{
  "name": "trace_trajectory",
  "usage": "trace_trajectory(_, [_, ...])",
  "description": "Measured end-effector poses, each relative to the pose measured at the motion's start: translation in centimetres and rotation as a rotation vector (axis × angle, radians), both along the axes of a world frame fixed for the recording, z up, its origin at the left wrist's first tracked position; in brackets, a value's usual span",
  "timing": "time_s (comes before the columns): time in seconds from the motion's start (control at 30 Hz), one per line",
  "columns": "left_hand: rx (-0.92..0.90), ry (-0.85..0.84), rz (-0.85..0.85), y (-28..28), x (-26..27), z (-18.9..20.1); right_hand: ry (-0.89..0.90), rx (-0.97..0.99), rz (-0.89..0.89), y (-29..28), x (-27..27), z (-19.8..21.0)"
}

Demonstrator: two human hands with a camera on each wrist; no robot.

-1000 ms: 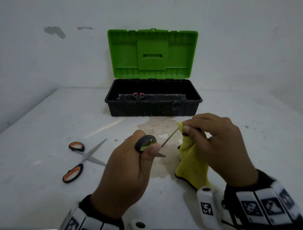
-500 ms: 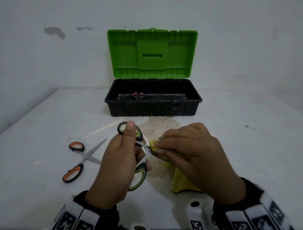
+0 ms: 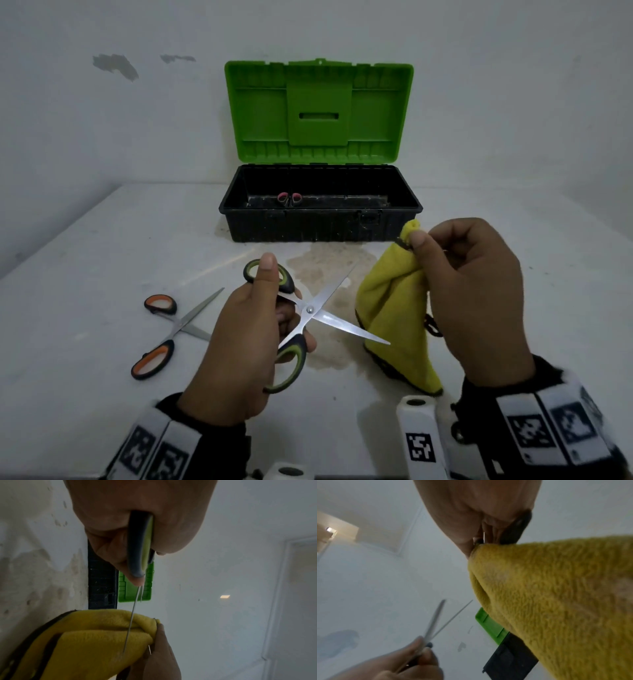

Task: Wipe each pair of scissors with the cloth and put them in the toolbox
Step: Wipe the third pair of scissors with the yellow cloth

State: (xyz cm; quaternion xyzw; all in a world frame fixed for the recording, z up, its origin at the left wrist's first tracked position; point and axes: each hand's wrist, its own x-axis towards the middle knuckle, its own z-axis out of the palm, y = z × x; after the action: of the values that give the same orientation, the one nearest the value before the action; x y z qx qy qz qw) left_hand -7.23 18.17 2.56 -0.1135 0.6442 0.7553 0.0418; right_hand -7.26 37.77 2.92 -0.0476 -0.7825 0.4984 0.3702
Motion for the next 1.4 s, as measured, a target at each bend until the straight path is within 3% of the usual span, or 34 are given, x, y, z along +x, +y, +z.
trace_trajectory(0.17, [0.031, 0.01, -0.007, 0.7, 0.1, 0.1, -0.134, -0.206, 0.277, -2.5, 1.4, 0.2])
trace_trajectory(0.3, [0.053, 0.024, 0.006, 0.5, 0.1, 0.1, -0.223, -0.143, 0.47, -2.9, 2.2, -0.7])
trace_trajectory(0.43, [0.035, 0.006, 0.008, 0.5, 0.2, 0.2, -0.152, 0.208, 0.381, -3.1, 2.4, -1.2])
trace_trajectory(0.53, [-0.008, 0.019, 0.0, 0.8, 0.4, 0.1, -0.124, 0.296, 0.359, -3.7, 2.7, -1.2])
trace_trajectory(0.67, [0.005, 0.048, -0.035, 0.8, 0.5, 0.2, -0.14, 0.218, 0.363, -3.8, 2.6, -1.3])
trace_trajectory(0.87, [-0.087, 0.118, -0.075, 0.1, 0.2, -0.9, -0.108, 0.162, 0.165, -2.1, 0.8, -1.4])
trace_trajectory(1.1, [-0.061, 0.149, -0.1, 0.3, 0.5, -0.3, -0.093, 0.121, 0.267, -2.9, 1.5, -1.4])
trace_trajectory(1.4, [-0.1, 0.232, -0.138, 0.4, 0.8, -0.5, -0.135, 0.024, 0.112, 0.5, -0.7, -1.9])
